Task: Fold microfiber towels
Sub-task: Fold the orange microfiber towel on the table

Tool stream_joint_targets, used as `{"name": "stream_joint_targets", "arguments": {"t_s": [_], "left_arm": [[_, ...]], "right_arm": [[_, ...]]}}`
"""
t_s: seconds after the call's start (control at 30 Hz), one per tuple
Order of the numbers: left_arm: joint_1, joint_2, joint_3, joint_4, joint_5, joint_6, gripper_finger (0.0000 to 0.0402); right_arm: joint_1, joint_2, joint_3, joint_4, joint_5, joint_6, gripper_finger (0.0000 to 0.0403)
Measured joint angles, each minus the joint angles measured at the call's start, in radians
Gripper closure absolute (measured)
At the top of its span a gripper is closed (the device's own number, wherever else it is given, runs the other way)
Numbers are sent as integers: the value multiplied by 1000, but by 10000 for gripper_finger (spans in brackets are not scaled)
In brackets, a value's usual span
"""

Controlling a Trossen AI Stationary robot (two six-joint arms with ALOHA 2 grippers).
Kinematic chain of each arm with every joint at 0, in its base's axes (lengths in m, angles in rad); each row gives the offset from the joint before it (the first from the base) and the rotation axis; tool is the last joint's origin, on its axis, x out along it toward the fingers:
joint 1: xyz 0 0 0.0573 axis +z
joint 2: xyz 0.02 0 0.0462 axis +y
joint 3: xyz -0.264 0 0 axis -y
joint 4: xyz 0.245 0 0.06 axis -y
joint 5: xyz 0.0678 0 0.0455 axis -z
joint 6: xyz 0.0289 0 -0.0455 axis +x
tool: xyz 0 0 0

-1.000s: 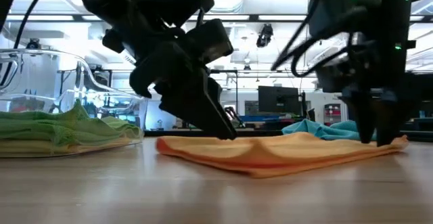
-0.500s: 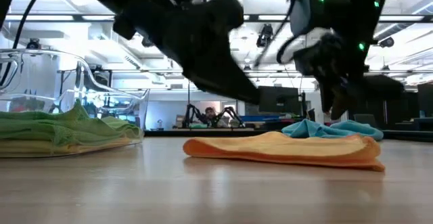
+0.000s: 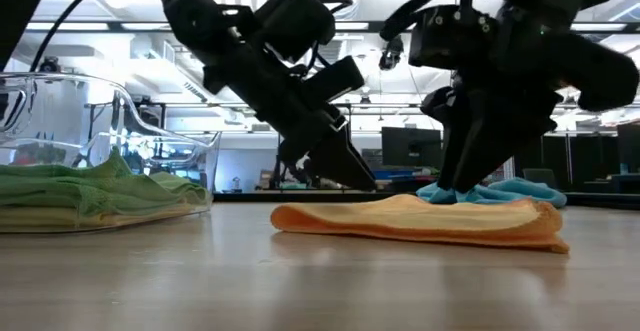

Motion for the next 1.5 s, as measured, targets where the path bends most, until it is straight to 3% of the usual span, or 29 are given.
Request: {"name": "stream_joint_targets", "arguments": {"t_s": [0.27,0.47,0.6,0.7,0.83,0.97,1.07,1.23,1.5], "left_arm": [[15,0,-12,-91,43,-80,203],[-41,0,-26,-162,272,-190,203],[-114,-9,-24,-175,289,-234,203],[-156,-23,-11,-183,242,-225,203],[-197,-62,-2,-151,101,-150,203],[-258,-66,-5,-95,77,-50,203],[-306,-58,13,-56,72,-106,203],[-369,-20,67,-65,-63,-168,203],[-416,105,227,-196,-80,-271,203]], "right_arm": [[51,43,-4,-45,-76,72,269],[57,35,1,-248,-54,72,269],[57,18,-3,-330,4,58,269],[59,-13,-6,-337,6,58,268],[99,-66,8,-334,6,59,268],[166,-103,8,-331,10,58,268],[226,-106,8,-321,31,59,268],[291,-72,7,-308,72,71,268],[328,-78,6,-302,83,152,268]]}}
